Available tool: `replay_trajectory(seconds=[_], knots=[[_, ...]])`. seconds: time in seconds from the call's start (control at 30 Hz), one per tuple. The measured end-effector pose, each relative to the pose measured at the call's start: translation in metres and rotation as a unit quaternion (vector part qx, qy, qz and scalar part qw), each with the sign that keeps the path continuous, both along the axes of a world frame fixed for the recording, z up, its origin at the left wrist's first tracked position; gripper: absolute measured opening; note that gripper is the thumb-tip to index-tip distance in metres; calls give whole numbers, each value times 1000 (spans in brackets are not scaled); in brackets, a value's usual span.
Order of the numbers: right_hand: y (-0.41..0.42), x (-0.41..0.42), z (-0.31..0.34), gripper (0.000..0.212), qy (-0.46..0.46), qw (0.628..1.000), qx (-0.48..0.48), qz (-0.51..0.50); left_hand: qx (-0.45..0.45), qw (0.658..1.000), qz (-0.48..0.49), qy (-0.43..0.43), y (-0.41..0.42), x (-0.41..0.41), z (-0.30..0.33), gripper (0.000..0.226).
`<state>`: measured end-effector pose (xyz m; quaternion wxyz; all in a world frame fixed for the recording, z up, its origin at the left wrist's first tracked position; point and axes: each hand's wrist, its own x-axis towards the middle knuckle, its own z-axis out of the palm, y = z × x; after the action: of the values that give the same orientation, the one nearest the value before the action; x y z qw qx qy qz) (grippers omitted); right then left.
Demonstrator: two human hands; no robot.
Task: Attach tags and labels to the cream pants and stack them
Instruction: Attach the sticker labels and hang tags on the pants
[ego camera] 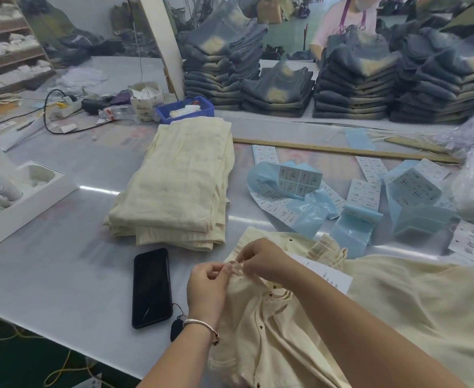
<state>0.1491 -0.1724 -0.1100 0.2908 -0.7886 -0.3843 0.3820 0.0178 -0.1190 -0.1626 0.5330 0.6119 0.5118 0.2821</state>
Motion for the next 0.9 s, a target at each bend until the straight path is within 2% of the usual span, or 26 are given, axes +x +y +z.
replay_trajectory(seconds=[0.1,0.17,0.2,0.27,0.33,0.37,0.47,0.53,0.6,0.7,0.8,0.9], knots=[[-7,13,2,54,-162,983,80,-21,59,998,-2,21,3,-1,5,12],[-17,31,4,58,-185,971,139,-56,62,998,-3,7,6,-4,6,12],[-23,42,5,58,-182,974,131,-41,60,998,-2,0,6,-5,6,12],[-37,58,4,65,-169,985,25,27,47,999,-7,-21,8,-7,7,11],[-47,61,-3,73,-209,969,-99,83,33,998,-17,-45,8,-8,8,11],[-50,58,-8,74,-249,954,-130,103,29,998,-22,-56,9,-8,9,12],[-51,47,-24,61,-343,912,-148,172,4,995,-41,-93,9,-6,12,14],[-50,44,-26,45,-369,899,-140,189,-14,993,-50,-109,8,-5,14,14],[-49,47,-21,31,-349,913,-127,168,-14,992,-56,-108,9,-5,14,13],[-42,54,-2,23,-278,950,-105,97,-11,993,-56,-98,9,-6,12,11],[-28,64,14,18,-208,977,-38,-17,-17,994,-53,-97,10,-6,10,11],[-17,72,13,21,-84,987,-4,-140,-18,994,-53,-96,11,-5,10,10]])
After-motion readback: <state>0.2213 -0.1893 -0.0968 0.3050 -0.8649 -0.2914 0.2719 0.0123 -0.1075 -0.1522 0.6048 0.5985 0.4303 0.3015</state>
